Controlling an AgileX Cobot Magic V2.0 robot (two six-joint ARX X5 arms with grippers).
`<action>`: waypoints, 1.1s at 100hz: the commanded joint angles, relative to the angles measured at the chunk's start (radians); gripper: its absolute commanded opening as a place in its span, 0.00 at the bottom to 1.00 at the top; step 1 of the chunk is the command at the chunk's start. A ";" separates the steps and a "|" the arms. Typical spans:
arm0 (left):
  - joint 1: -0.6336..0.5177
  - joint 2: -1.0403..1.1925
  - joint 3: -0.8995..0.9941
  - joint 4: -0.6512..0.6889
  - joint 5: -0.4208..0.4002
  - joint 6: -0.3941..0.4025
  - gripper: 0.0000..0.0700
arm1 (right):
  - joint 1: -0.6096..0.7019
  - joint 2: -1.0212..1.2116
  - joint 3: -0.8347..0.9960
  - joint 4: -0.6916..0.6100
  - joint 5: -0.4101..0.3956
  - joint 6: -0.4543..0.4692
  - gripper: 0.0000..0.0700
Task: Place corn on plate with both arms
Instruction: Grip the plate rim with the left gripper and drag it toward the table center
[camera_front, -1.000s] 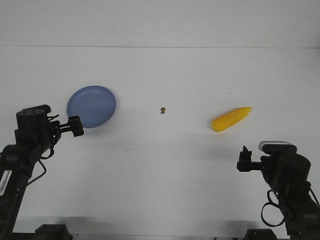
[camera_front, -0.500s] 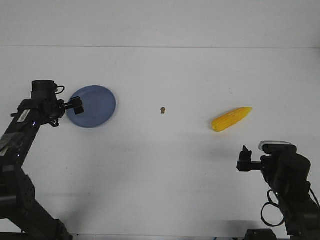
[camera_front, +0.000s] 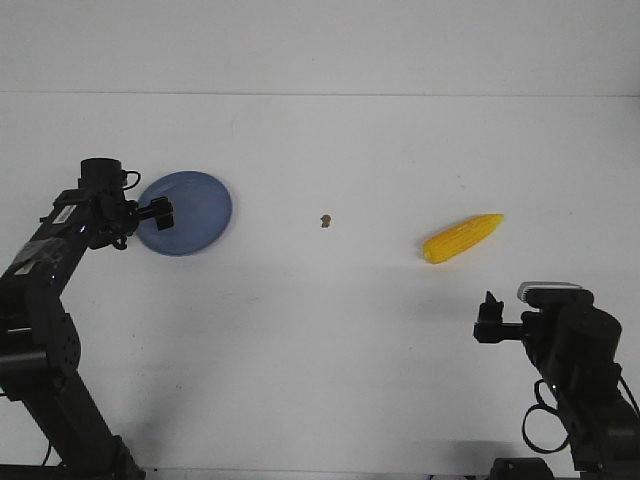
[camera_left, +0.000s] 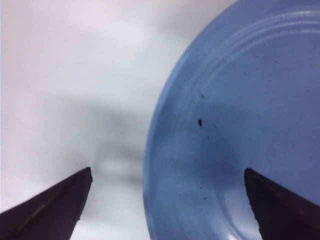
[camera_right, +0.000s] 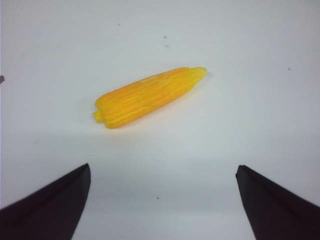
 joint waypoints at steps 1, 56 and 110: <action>0.003 0.023 0.019 0.000 0.000 0.009 0.81 | 0.001 0.004 0.016 0.012 0.000 0.010 0.87; 0.019 -0.001 0.019 -0.008 0.116 0.030 0.01 | 0.001 0.004 0.016 0.019 0.000 0.010 0.87; -0.027 -0.286 -0.016 -0.095 0.476 0.007 0.01 | 0.001 0.004 0.016 0.025 -0.001 0.010 0.87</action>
